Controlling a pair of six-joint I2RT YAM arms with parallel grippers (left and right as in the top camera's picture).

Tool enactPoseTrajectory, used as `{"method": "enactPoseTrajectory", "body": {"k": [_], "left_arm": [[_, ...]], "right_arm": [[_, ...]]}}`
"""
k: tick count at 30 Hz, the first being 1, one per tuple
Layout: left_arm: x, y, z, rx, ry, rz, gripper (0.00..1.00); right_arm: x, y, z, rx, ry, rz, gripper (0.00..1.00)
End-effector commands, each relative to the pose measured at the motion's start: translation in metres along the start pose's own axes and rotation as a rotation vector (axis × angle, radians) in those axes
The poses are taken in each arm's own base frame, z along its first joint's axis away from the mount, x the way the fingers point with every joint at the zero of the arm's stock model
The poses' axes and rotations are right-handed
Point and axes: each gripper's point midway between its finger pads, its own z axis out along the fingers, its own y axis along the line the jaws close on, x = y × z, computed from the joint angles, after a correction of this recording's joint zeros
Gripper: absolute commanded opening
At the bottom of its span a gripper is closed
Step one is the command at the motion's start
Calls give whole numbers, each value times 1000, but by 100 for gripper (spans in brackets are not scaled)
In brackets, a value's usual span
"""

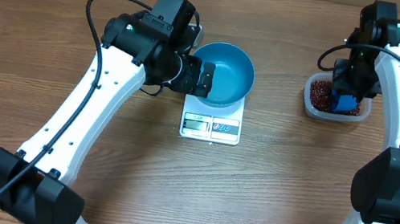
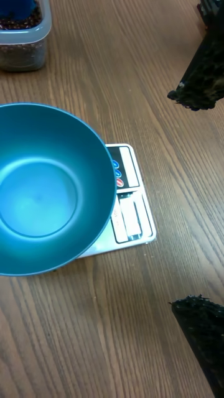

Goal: Scoop item into bowl and weigh 150g on scale
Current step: 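Carry the scoop with the right gripper over the bean tub, then lower the scoop into the red beans with the right gripper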

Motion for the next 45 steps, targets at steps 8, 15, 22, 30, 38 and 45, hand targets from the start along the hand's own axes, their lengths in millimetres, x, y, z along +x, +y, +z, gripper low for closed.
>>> {"method": "enactPoseTrajectory", "body": {"k": [8, 15, 22, 30, 38, 45], "left_arm": [[-2, -2, -1, -14, -10, 32, 100], [-2, -2, -1, -14, -11, 33, 100], [-4, -3, -1, -12, -19, 34, 100], [-5, -3, -1, -12, -20, 35, 99], [-5, 3, -1, -44, -26, 34, 100], [-5, 3, -1, -48, -23, 33, 100]], "right_arm": [[2, -1, 19, 8, 15, 57, 36], [-5, 0, 22, 7, -12, 61, 22], [-8, 0, 22, 6, -27, 63, 13], [-13, -2, 8, 3, -58, 95, 33], [-9, -3, -45, -43, -158, 158, 44], [-13, -2, -32, -42, -175, 163, 46]]}}
